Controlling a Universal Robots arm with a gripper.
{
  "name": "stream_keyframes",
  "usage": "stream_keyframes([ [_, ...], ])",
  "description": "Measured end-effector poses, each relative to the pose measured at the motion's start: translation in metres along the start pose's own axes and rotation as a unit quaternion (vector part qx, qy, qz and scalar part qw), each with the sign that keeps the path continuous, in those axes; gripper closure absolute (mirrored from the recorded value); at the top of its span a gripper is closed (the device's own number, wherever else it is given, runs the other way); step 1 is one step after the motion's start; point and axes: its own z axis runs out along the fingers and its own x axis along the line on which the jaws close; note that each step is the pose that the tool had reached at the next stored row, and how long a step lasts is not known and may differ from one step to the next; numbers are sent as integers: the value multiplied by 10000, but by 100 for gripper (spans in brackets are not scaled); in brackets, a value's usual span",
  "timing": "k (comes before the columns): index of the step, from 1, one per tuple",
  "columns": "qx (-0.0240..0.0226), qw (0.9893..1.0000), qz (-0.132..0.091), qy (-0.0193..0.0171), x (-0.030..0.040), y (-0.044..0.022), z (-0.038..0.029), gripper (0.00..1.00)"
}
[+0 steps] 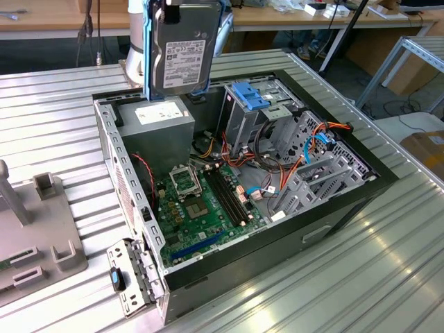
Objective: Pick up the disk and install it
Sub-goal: 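Pick up the disk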
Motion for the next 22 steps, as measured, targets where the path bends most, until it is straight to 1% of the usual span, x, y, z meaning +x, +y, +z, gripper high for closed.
stream_keyframes([
  [1,1,10000,0,-1,59,2,3,63],
  [6,0,10000,0,0,122,4,8,63],
  [8,1,10000,0,-1,190,7,14,63],
  [10,0,10000,0,-1,226,8,16,63],
  [12,1,10000,0,0,255,9,20,63],
  [16,0,10000,1,0,284,10,25,63],
  [19,1,10000,1,-1,364,13,36,63],
  [21,0,10000,0,0,464,17,41,63],
  [22,1,10000,0,-1,503,18,43,63],
])
